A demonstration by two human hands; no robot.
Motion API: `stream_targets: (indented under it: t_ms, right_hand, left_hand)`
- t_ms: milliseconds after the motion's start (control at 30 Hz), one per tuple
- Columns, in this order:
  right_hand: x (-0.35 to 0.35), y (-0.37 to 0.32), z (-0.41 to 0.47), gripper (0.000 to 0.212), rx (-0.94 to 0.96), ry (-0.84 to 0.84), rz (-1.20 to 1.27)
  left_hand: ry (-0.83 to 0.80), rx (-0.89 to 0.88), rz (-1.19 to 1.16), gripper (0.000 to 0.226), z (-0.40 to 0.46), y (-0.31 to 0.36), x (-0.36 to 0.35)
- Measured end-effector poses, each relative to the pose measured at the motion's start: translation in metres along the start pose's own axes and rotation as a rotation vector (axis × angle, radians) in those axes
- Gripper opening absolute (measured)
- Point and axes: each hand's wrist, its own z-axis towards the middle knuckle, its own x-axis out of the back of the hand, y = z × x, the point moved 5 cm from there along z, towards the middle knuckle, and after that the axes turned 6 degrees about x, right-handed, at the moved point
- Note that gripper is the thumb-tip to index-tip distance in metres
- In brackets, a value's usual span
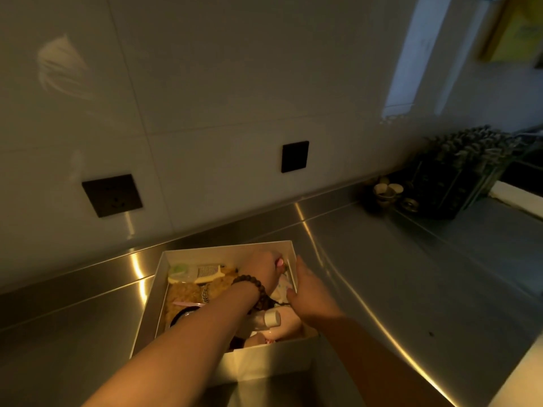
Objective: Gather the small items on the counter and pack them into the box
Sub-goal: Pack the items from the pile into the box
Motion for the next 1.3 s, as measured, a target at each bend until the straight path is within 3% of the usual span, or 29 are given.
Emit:
stream_targets:
  t_ms: [167,300,433,667,800,933,1067,1167,1300]
  right_hand:
    - [0.003,-0.001,-0.003,0.064,0.026,0.006,0.010]
    - [0.004,-0.005,-0.006,0.067,0.020,-0.002,0.027]
    - [0.007,-0.008,-0.010,0.074,-0.025,-0.050,0.004]
    - [0.005,-0.009,-0.028,0.084,0.021,-0.108,-0.022]
    - [0.004,-0.010,-0.034,0.086,0.059,-0.141,0.040]
    - [0.004,-0.009,-0.035,0.088,0.081,-0.146,0.118]
    - [0.001,-0.006,-0.028,0.080,0.088,-0.160,0.174]
    - [-0.004,0.000,-0.020,0.073,0.075,-0.142,0.220]
    - [-0.010,0.010,-0.009,0.074,0.047,-0.116,0.366]
  left_hand:
    - [-0.104,0.025,-0.092,0.021,-0.003,-0.004,-0.001]
    - [-0.100,0.037,-0.163,0.057,-0.016,-0.014,0.019]
    - [-0.111,0.019,-0.086,0.084,-0.042,-0.029,0.039]
    - [0.019,0.109,-0.025,0.086,-0.090,-0.085,0.094]
    - [-0.020,0.268,-0.061,0.098,-0.115,-0.129,0.104]
    - [-0.082,0.370,-0.355,0.116,-0.133,-0.155,0.096]
    - [-0.091,0.381,-0.703,0.097,-0.141,-0.151,0.090]
    - [-0.045,0.484,-0.831,0.113,-0.138,-0.161,0.085]
    - [-0.030,0.533,-0.874,0.106,-0.136,-0.163,0.081]
